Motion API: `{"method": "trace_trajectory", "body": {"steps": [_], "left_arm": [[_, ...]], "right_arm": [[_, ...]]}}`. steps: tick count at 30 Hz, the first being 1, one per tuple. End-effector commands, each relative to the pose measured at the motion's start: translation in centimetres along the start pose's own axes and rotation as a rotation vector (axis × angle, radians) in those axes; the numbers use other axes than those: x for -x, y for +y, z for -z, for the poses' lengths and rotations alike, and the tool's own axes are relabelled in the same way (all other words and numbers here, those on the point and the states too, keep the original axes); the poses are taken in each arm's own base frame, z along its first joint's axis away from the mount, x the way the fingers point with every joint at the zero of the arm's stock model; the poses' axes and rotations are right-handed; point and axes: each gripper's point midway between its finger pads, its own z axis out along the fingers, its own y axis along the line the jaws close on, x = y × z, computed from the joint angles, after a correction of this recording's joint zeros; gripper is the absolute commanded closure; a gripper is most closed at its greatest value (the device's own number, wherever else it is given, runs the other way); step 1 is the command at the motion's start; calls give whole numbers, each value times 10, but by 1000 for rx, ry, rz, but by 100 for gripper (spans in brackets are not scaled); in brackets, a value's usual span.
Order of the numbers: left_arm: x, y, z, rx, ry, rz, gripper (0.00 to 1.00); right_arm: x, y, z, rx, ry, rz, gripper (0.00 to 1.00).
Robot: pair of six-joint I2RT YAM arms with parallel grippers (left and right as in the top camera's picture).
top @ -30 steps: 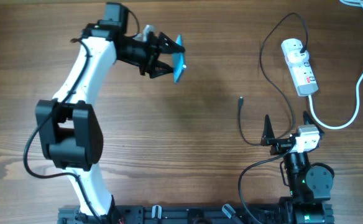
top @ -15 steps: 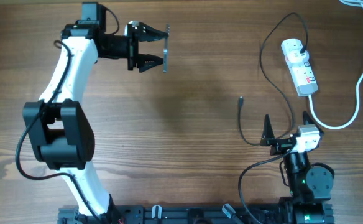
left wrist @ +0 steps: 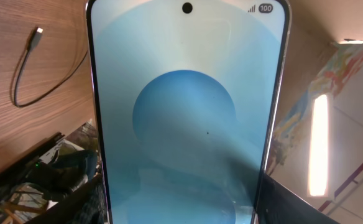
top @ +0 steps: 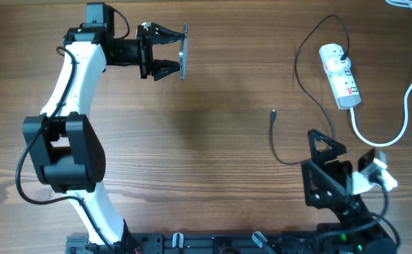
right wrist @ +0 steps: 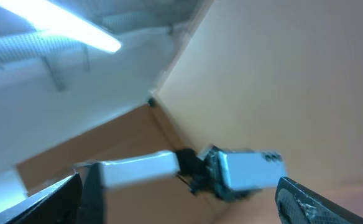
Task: Plug charger to phone and switch on socket
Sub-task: 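Raise the right arm and move it toward the held phone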
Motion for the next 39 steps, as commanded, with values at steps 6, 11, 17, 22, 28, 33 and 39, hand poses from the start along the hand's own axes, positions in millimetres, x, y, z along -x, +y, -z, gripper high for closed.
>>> {"method": "trace_trajectory", "body": {"steps": [6, 11, 17, 22, 28, 33, 39], "left_arm": [[-8, -8, 3, 22, -34, -42, 34], [-5, -5, 1, 44, -51, -42, 34], [-5, -5, 1, 42, -50, 10, 34], [-5, -5, 1, 39, -52, 120, 34], [-5, -5, 1, 38, -53, 167, 33], [-5, -5, 1, 38, -53, 167, 33], [-5, -5, 1, 38, -53, 166, 33]], "right_arm": [[50, 74, -52, -57, 201, 299, 0], [60, 59, -82, -221, 460, 379, 0], [65, 11, -97, -469, 695, 319, 0], [56, -28, -96, -619, 824, 260, 0], [36, -61, -93, -793, 895, 274, 0], [22, -54, -108, -826, 882, 369, 0], [-18, -24, -140, -703, 887, 367, 0]]}}
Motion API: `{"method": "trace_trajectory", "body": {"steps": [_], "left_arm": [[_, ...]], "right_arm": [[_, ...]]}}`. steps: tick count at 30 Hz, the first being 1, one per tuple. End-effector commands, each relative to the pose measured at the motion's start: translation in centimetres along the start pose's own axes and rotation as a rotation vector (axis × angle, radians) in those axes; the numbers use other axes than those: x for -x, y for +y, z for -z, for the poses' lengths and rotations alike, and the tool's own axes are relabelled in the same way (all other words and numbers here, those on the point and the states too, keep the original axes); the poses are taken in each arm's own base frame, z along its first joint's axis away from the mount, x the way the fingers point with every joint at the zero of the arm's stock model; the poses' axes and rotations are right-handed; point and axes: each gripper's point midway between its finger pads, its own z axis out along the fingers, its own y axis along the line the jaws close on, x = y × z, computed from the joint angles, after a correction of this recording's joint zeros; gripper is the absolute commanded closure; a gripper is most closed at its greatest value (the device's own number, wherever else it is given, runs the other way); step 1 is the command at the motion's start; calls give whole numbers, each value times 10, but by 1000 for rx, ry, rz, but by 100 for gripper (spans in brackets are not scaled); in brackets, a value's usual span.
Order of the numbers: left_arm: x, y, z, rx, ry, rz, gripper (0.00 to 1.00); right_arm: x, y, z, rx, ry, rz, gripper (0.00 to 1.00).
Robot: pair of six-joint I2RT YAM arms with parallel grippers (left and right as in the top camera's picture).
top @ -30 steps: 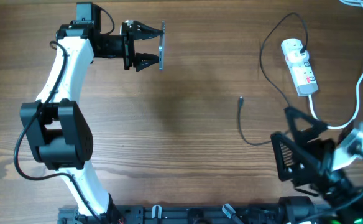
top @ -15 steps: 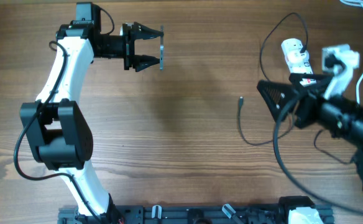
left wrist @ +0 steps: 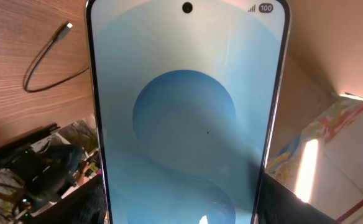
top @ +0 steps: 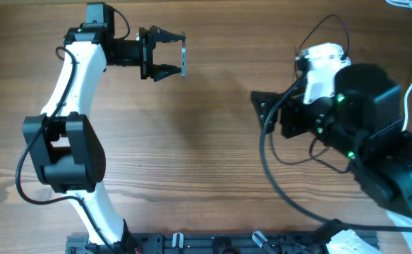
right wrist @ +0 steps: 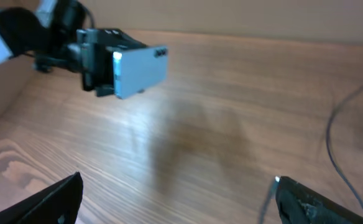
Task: Plug charger to phone and switch on socket
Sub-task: 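Raise the right arm and move it toward the held phone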
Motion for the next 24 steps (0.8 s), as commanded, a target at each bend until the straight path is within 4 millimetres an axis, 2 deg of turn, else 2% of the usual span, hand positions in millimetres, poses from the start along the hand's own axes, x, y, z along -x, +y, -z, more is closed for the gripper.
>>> {"method": "trace_trajectory", "body": {"steps": [1, 4, 13, 15, 17, 24], "left_arm": [[-21, -13, 2, -21, 27, -36, 33], [-21, -13, 2, -21, 27, -37, 33], [-23, -11, -4, -12, 36, -70, 33], [-26, -11, -9, -5, 46, -75, 33], [-30, -9, -15, 6, 59, -77, 33], [-33, -4, -29, 44, 60, -31, 33]], "right_arm": [[10, 24, -12, -1, -36, 1, 1], [5, 49, -38, -4, -1, 54, 1], [9, 85, -118, -121, 68, 38, 1], [10, 86, -133, -142, 70, -1, 1], [10, 79, -145, -202, 48, -80, 1], [11, 71, -161, -268, 15, -114, 1]]}}
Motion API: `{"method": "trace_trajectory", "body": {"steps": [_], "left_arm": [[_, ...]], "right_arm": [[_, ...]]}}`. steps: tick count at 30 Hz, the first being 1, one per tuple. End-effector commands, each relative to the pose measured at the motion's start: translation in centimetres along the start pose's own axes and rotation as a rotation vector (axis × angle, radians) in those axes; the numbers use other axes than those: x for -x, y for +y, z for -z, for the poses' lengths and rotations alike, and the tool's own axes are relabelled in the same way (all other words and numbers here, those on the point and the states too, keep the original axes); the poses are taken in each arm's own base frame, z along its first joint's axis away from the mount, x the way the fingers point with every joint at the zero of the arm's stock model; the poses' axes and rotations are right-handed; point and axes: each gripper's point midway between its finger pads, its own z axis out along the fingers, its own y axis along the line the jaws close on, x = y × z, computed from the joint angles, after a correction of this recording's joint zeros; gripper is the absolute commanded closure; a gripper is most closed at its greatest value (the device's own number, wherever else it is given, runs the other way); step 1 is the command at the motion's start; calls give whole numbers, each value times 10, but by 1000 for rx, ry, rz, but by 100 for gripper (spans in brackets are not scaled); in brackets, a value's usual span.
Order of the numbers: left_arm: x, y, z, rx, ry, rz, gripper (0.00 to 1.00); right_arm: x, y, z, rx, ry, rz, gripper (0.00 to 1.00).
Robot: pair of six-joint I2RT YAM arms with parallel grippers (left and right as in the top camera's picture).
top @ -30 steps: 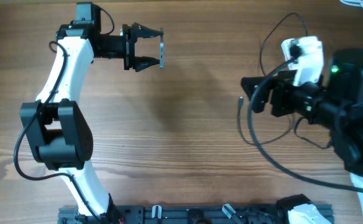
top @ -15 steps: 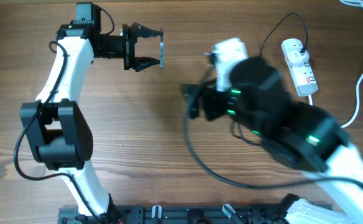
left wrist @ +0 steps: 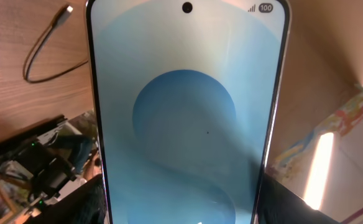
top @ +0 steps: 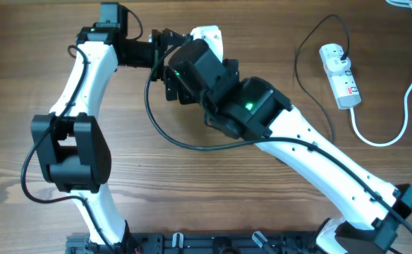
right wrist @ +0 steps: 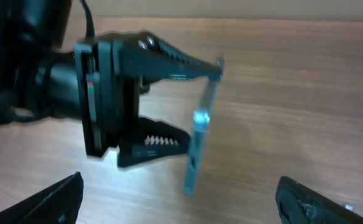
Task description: Plug charger to phone and switch on socket
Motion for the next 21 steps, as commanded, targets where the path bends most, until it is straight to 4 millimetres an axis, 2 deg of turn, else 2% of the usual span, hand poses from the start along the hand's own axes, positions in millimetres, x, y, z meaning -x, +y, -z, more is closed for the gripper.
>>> {"method": "trace_trajectory", "body": {"steps": [1, 3, 5, 6, 11, 16, 21], "left_arm": [[-18, -10, -1, -4, 11, -15, 33], [-19, -10, -1, -4, 12, -14, 34], [-19, -10, -1, -5, 15, -14, 34], [-19, -10, -1, -5, 15, -15, 34], [-19, -10, -1, -5, 15, -15, 34], [-19, -10, -2, -5, 15, -15, 34], [-20, -10, -4, -1, 18, -17, 34]], "right_arm": [[14, -10, -1, -79, -66, -53, 1], [13, -14, -5, -107, -71, -41, 0], [9, -5, -9, -67, -49, -48, 0], [1, 6, -10, -1, 3, -42, 0], [-6, 7, -19, -6, 25, -33, 0], [-20, -11, -38, -132, 44, -19, 1], [-13, -27, -38, -225, -13, -68, 1]]}}
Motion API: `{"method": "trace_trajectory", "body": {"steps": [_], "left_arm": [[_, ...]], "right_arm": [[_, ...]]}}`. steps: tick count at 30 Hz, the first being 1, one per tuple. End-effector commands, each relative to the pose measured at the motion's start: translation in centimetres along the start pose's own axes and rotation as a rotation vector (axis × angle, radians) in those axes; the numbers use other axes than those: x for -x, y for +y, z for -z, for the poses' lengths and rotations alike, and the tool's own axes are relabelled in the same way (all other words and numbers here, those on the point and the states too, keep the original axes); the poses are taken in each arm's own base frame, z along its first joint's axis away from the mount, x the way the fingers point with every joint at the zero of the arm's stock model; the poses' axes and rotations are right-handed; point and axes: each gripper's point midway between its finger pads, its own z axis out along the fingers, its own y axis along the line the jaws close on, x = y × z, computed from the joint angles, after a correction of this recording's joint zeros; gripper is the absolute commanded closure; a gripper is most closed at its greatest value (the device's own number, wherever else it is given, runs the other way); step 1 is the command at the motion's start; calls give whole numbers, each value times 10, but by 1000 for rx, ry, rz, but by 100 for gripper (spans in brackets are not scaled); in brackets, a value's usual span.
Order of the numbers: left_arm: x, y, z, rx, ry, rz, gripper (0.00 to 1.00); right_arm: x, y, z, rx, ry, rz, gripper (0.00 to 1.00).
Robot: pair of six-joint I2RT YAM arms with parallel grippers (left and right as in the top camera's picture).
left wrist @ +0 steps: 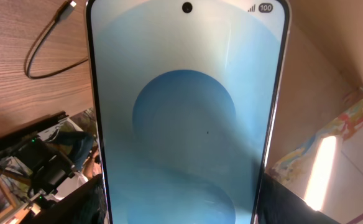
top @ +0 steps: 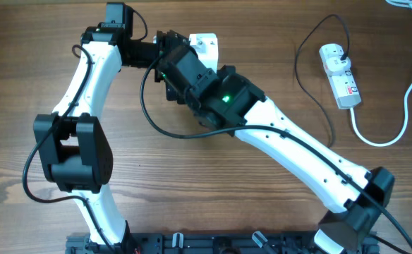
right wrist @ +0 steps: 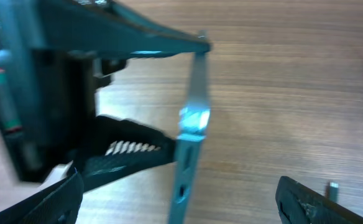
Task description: Plug charger to phone and switch on socket
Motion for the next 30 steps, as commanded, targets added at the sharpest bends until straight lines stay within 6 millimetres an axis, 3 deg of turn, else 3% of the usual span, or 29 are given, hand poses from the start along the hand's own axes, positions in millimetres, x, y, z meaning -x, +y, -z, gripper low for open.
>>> {"method": "trace_trajectory", "body": {"steps": [1, 16, 30], "left_arm": [[-19, -11, 3, -16, 16, -37, 34], [-19, -10, 0, -9, 13, -42, 34], [-19, -10, 0, -9, 14, -42, 34]], "right_arm": [[16, -10, 0, -73, -79, -61, 2], [25, -8, -10, -62, -103, -82, 40], [31, -7, -11, -52, -121, -99, 49]]}}
